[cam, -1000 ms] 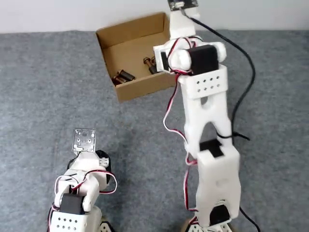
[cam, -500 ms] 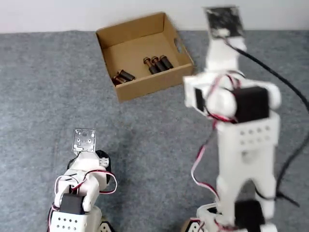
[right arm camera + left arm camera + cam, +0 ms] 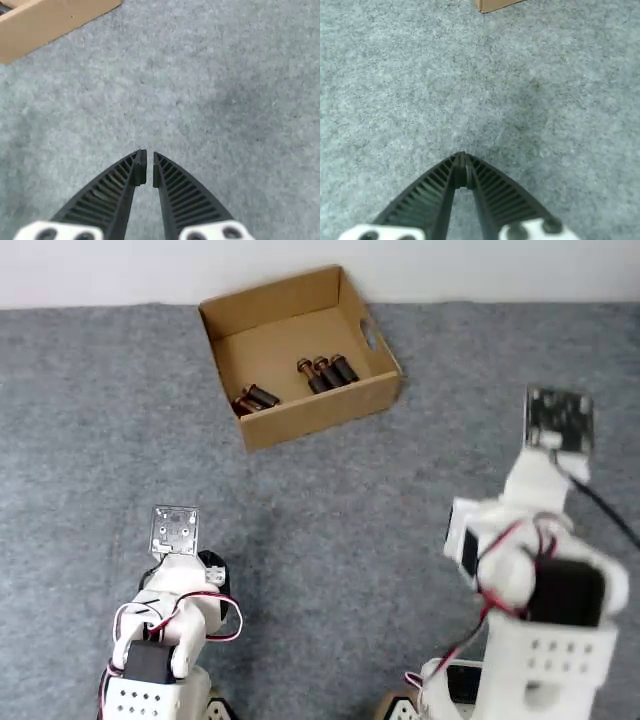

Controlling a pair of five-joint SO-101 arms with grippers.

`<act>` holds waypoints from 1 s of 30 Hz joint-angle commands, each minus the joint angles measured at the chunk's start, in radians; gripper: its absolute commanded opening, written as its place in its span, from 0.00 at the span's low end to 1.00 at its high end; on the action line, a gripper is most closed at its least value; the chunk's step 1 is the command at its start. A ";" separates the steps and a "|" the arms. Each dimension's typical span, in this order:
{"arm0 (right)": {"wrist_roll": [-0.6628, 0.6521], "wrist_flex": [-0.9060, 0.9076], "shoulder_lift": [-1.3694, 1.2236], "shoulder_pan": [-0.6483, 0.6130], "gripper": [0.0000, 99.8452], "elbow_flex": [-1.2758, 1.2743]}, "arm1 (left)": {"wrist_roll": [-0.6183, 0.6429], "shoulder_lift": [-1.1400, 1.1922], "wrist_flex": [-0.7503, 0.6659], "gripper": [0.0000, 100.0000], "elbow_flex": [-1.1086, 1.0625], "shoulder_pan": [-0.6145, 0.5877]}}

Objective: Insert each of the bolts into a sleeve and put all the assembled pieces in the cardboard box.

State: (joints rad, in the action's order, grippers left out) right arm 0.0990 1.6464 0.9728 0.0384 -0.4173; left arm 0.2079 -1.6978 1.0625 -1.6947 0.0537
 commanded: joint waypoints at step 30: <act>-0.083 -0.355 0.840 0.015 0.01 -1.204 | 0.005 -0.008 0.009 0.00 0.004 -0.003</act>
State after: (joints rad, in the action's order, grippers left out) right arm 0.0284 1.3211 1.8029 0.0414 -1.6003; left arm 0.2079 -1.6978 1.0625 -1.6947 0.0537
